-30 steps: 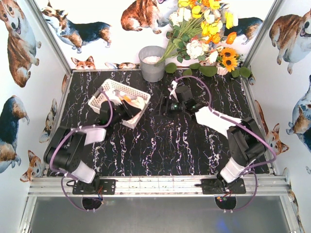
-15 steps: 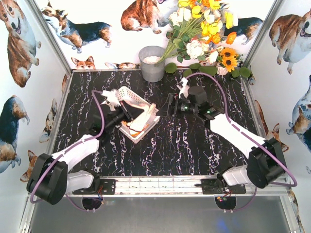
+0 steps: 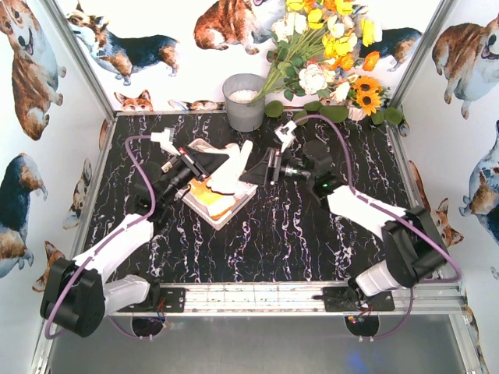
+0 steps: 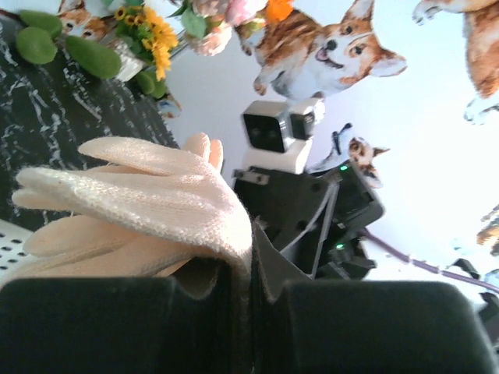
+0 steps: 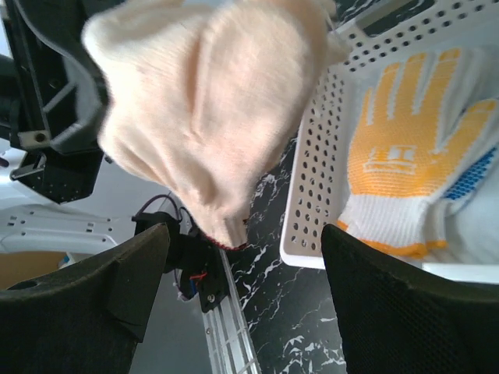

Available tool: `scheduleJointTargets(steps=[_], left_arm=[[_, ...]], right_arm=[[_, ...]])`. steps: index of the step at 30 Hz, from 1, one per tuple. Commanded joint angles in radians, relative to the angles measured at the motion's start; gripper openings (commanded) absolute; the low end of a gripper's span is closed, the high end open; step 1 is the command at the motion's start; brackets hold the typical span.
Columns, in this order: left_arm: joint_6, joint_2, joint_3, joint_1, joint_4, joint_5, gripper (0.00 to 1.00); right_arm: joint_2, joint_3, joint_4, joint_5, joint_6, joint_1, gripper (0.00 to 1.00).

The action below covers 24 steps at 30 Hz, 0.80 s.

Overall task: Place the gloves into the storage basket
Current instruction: Move the bin to the center of the board, then place the glove in the bin.

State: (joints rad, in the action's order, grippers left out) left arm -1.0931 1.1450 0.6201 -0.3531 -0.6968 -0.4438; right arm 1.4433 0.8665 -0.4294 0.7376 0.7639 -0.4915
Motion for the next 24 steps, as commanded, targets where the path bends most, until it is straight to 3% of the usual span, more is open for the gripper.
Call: scheduleJointTargets(steps=[1,7,20,22,24], left_arm=[[-0.081,-0.045,0.039,0.003,-0.075,0.012,0.0],[-0.149,-0.053,0.046,0.003,-0.132,0.0,0.0],[-0.247,-0.009,0.03,0.003,-0.275,-0.001,0.0],[-0.255,-0.002,0.027,0.003,-0.29,0.0,0.0],[-0.241,-0.006,0.029,0.002,-0.276,0.002,0.0]], right_arm=[[0.051,0.017,-0.233,0.041,0.039,-0.054,0.82],[0.129,0.039,-0.406,0.067,0.12,-0.076,0.82],[0.189,0.103,-0.54,0.08,0.193,-0.131,0.74],[0.203,0.116,-0.564,0.086,0.207,-0.133,0.7],[0.209,0.129,-0.565,0.093,0.209,-0.137,0.57]])
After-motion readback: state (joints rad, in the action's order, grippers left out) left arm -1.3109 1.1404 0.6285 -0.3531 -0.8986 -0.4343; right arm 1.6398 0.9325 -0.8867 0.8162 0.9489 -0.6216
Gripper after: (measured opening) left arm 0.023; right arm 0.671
